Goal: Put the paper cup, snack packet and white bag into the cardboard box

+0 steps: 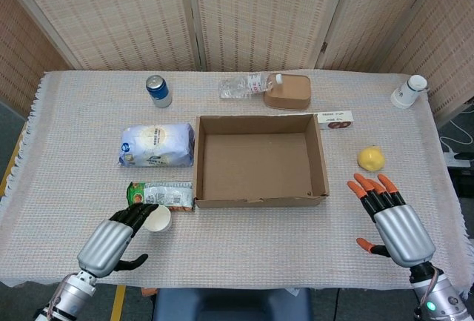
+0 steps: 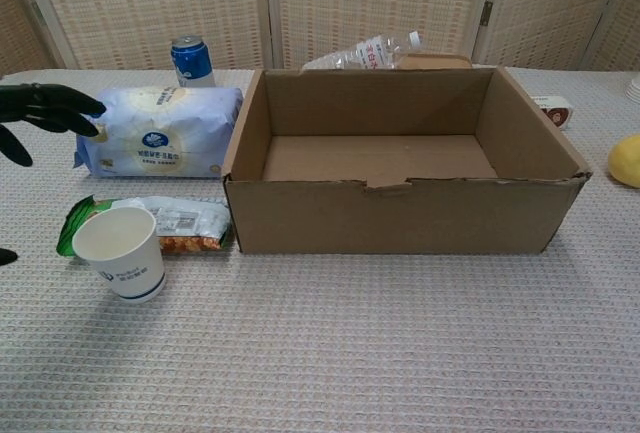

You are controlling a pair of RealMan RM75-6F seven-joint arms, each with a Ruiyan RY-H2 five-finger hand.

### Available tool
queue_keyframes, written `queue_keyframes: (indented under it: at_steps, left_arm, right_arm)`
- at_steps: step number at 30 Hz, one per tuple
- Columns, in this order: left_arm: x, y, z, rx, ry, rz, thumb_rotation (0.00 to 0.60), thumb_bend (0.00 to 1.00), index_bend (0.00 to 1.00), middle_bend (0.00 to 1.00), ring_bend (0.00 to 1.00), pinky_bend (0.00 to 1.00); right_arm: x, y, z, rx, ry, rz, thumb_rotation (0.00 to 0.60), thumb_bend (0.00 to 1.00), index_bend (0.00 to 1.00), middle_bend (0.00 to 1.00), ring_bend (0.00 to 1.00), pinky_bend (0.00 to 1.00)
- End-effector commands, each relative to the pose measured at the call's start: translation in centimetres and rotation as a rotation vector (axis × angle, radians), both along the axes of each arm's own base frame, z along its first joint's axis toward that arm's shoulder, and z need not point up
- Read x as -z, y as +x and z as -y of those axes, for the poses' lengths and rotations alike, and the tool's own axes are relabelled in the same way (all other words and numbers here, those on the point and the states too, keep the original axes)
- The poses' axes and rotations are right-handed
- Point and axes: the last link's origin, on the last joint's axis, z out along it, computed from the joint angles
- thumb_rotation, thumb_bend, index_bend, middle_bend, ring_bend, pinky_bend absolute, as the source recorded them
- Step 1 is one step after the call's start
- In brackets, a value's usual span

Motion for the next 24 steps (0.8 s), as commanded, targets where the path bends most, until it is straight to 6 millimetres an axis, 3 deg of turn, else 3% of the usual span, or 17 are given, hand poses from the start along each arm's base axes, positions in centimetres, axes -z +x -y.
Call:
queue_keyframes:
  at_steps: [1, 11, 24]
  left_arm:
    - [2.0, 0.3, -0.9, 0.021, -0.014, -0.031, 0.600, 0.24, 0.02, 0.08, 0.07, 0.22]
    - [6.2, 0.7, -3.7, 0.096, -0.005, -0.149, 0.600, 0.24, 0.03, 0.09, 0.07, 0.22]
    - [6.9, -0.3, -6.1, 0.103, 0.030, -0.274, 0.600, 0.24, 0.03, 0.09, 0.07, 0.22]
  right_arm:
    - [0.0, 0.0, 0.0, 0.000, -0.002, 0.000, 0.600, 0.00, 0.00, 0.00, 0.00, 0.00]
    - [-0.1, 0.0, 0.1, 0.005, -0.002, 0.001, 0.600, 0.00, 0.00, 0.00, 0.00, 0.00]
    - [-0.5, 0.0, 0.2, 0.005, -0.015, 0.008, 0.600, 0.00, 0.00, 0.00, 0.00, 0.00]
